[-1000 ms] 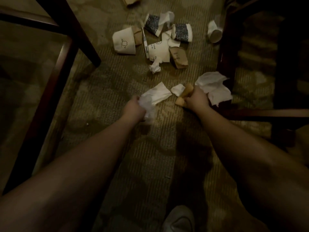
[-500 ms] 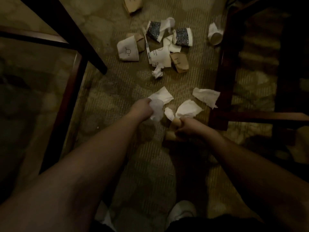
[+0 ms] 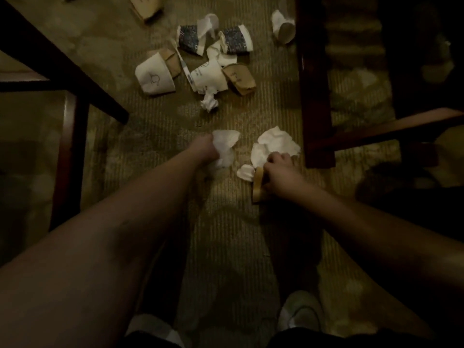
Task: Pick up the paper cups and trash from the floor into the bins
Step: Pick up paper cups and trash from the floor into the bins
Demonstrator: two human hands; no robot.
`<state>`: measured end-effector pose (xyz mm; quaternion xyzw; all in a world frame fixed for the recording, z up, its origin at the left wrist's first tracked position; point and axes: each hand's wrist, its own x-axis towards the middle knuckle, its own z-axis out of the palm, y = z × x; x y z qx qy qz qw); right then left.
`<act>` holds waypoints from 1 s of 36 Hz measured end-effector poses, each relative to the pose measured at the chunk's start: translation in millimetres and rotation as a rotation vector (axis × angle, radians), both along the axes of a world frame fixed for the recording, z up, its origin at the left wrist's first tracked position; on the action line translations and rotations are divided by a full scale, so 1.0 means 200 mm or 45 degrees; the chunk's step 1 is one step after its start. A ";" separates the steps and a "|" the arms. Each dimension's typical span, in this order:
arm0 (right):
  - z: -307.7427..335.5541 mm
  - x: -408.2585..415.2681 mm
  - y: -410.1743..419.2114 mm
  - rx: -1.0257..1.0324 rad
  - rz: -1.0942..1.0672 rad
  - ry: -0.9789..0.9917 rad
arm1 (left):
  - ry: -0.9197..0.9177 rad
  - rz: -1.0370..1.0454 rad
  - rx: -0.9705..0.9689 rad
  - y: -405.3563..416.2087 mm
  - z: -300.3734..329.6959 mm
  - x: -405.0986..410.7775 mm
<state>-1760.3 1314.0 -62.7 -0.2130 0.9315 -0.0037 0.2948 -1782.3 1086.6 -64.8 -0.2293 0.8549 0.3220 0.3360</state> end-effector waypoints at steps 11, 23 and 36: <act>0.01 0.13 0.15 -0.428 -0.145 -0.405 | 0.197 -0.129 -0.169 0.05 -0.04 0.03; 0.00 -0.28 0.09 -0.484 -0.723 -0.164 | 0.198 0.013 0.056 -0.08 -0.08 0.12; -0.02 -0.31 -0.01 -0.338 -0.807 -0.164 | 0.179 -0.254 -0.326 0.01 -0.11 0.34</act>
